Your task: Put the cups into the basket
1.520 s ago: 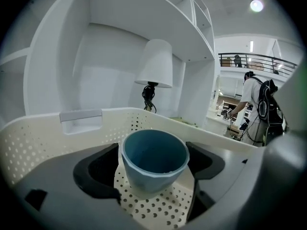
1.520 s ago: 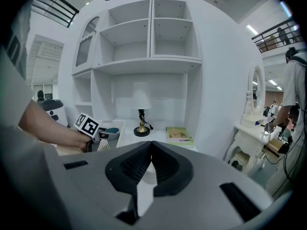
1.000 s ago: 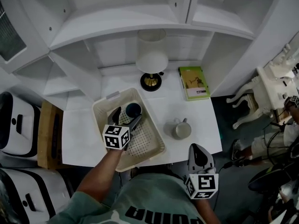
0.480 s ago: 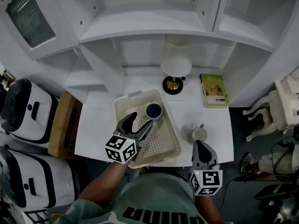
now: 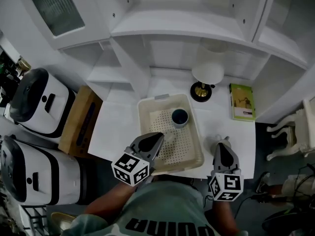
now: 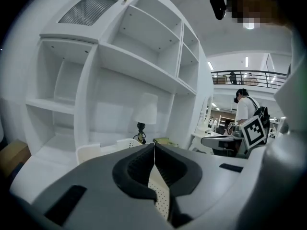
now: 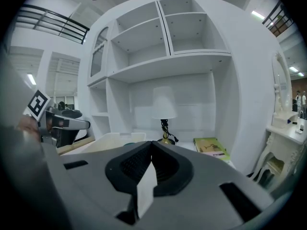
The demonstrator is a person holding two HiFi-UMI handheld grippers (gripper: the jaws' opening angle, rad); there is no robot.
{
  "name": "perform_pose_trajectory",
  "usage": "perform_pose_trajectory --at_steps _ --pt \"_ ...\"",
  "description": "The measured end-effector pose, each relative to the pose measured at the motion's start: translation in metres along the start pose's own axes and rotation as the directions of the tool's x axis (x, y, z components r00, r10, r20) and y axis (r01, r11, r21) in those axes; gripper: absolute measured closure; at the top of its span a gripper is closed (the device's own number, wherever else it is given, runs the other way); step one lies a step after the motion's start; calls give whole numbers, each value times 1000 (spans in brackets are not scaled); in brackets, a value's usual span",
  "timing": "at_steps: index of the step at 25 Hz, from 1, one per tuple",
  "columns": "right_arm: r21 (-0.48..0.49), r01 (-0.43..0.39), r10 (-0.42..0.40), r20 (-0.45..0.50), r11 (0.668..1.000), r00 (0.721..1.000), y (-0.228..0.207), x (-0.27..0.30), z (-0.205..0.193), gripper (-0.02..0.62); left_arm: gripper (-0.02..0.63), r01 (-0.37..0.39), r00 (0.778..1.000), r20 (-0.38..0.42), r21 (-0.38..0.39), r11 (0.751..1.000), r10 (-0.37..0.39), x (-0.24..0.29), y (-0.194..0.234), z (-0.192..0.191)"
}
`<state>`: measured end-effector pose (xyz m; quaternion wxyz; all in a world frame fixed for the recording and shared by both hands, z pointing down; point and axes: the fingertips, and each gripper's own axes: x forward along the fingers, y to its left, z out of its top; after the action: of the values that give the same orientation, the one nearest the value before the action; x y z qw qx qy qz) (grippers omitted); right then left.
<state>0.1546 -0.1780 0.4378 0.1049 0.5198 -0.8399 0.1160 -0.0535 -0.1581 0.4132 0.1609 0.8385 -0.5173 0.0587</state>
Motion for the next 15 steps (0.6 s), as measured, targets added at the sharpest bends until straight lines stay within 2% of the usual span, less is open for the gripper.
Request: perform_pose_trajectory --at_steps 8,15 --pt "-5 -19 19 -22 1000 1000 0 11 -3 581 598 4 1000 -2 -42 999 -4 -13 -21 -10" --pt "-8 -36 36 -39 999 999 1 12 -9 581 600 -21 1000 -4 -54 998 21 -11 -23 -18"
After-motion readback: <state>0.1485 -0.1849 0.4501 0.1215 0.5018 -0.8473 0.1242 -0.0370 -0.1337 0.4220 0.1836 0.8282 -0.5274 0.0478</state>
